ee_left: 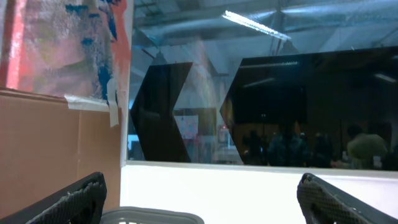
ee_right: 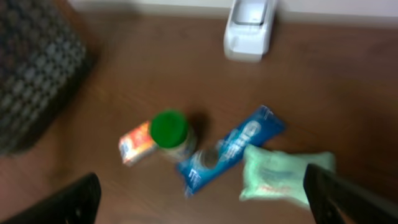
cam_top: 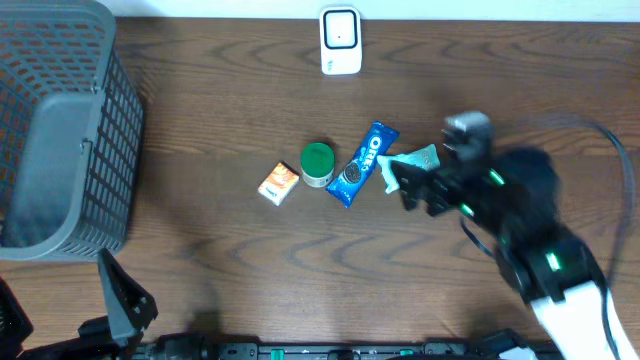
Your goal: Scan the item barcode
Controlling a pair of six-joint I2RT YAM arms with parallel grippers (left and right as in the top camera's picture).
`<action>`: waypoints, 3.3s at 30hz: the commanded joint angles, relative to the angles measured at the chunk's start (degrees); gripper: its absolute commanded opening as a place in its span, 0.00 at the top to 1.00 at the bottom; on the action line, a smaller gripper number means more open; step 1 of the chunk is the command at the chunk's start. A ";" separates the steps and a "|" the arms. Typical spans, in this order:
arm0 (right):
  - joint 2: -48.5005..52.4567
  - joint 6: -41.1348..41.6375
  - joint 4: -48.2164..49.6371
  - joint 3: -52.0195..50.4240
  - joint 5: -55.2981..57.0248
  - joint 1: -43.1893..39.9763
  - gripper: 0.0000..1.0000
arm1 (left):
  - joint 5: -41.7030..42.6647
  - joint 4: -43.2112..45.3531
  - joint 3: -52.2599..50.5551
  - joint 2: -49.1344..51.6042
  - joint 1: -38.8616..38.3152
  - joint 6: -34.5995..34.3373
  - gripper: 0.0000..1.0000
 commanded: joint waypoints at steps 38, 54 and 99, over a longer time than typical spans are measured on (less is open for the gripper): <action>47.36 15.72 -27.47 43.91 7.85 13.84 0.01 | -1.95 -19.21 -10.08 1.25 -6.62 -9.64 0.02; 60.02 15.19 -24.44 44.06 7.85 13.07 0.01 | -1.77 -11.06 -25.81 3.08 -6.64 -17.51 0.02; 70.66 16.11 -21.68 44.04 11.06 14.97 0.41 | 3.06 -24.96 -32.96 3.08 -6.62 -17.44 0.02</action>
